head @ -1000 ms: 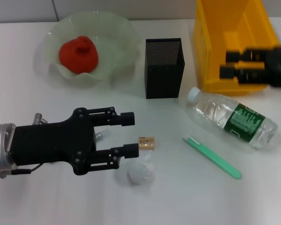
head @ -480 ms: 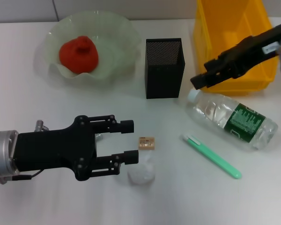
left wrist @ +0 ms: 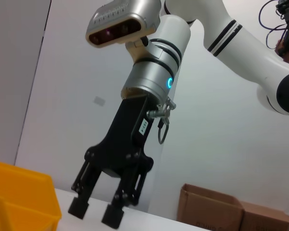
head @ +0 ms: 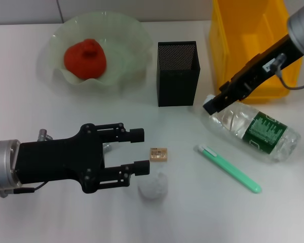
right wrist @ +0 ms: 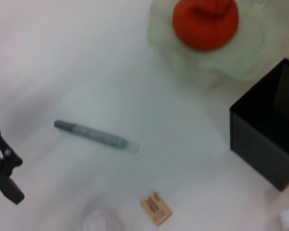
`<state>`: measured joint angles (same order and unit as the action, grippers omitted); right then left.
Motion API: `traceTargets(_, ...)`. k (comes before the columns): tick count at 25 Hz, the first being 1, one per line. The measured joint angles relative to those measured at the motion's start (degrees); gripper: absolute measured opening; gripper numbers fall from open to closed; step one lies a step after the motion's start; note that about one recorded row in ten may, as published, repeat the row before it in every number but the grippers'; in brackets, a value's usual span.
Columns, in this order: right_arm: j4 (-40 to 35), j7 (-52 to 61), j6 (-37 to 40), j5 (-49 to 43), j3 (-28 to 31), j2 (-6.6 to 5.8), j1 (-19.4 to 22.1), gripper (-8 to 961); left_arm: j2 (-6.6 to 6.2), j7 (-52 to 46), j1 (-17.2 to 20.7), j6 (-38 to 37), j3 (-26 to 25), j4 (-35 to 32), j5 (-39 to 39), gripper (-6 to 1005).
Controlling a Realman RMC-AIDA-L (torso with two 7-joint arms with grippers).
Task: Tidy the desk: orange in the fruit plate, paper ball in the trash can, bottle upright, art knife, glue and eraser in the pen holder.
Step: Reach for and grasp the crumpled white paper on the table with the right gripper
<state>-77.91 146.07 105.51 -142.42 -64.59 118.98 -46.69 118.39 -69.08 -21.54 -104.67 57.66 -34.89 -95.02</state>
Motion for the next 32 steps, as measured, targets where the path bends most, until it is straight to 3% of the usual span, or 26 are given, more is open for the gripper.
traceTargets(7, 6.83, 0.68, -2.43, -2.14, -4.06, 0.18, -2.88, 663, 0.0, 0.0, -0.26, 0.69, 0.0, 0.0, 0.0, 629)
traceTargets(14, 13.79, 0.02, -6.9, 2.24, -12.6, 0.5, -4.69, 662, 0.0, 0.0, -0.32, 0.78, 0.0, 0.0, 0.0, 628)
traceTargets(32, 18.66, -0.91, -13.15, 12.61, -24.03, 0.65, -4.64, 660, -0.18, 0.08, 0.58, 7.66, -0.96, 0.0, 0.16, 626)
